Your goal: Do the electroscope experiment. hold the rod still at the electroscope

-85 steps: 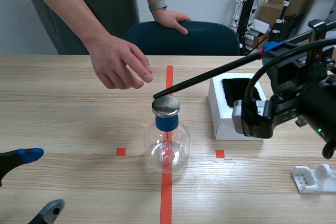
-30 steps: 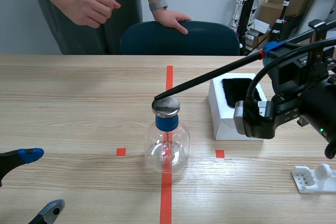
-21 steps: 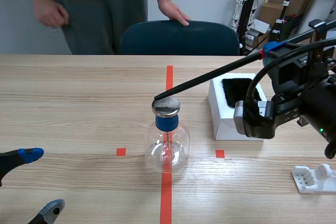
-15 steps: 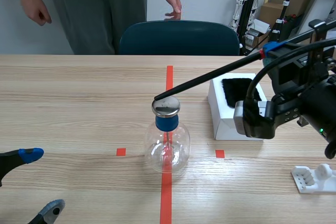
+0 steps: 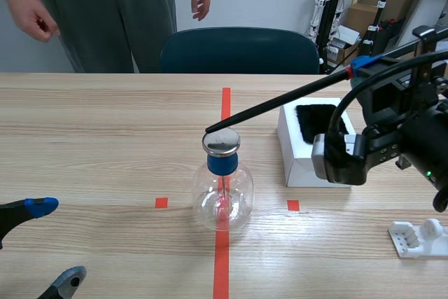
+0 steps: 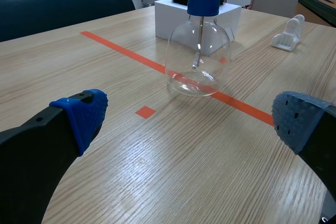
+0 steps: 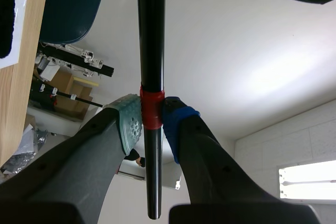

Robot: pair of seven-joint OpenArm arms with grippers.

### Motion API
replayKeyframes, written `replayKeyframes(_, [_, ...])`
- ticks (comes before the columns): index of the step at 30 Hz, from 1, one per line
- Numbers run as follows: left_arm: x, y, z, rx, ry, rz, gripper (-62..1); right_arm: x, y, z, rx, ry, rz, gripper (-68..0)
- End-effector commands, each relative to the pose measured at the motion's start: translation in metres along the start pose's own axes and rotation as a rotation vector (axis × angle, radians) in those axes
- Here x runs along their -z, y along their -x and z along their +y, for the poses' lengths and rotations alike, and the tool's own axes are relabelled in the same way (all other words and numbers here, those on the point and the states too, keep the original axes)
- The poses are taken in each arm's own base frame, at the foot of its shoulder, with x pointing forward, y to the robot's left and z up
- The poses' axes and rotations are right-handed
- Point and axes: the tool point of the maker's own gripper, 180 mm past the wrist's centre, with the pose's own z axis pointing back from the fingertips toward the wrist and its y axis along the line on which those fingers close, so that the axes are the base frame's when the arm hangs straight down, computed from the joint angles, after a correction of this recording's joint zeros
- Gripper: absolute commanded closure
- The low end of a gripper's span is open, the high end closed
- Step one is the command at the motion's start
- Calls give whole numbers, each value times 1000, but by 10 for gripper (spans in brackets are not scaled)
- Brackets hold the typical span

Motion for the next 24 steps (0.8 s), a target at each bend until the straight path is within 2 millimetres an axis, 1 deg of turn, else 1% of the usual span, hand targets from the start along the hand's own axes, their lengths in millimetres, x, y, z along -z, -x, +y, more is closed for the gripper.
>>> replayKeyframes(1, [3,-7,2,6,1,-32,-623,3,9,-10,-19,35,16,-22])
replayKeyframes(12, [3,-7,2,6,1,-32,-623,3,9,-10,-18,35,16,-22])
replayKeyframes(16, [3,-7,2,6,1,-32,-623,2,11,-12,12,39,23,-22])
replayKeyframes(19, [3,-7,2,6,1,-32,-623,-4,13,-19,49,47,32,-22])
replayKeyframes(24, [3,-7,2,6,2,-32,-623,-24,11,-32,150,48,56,-22])
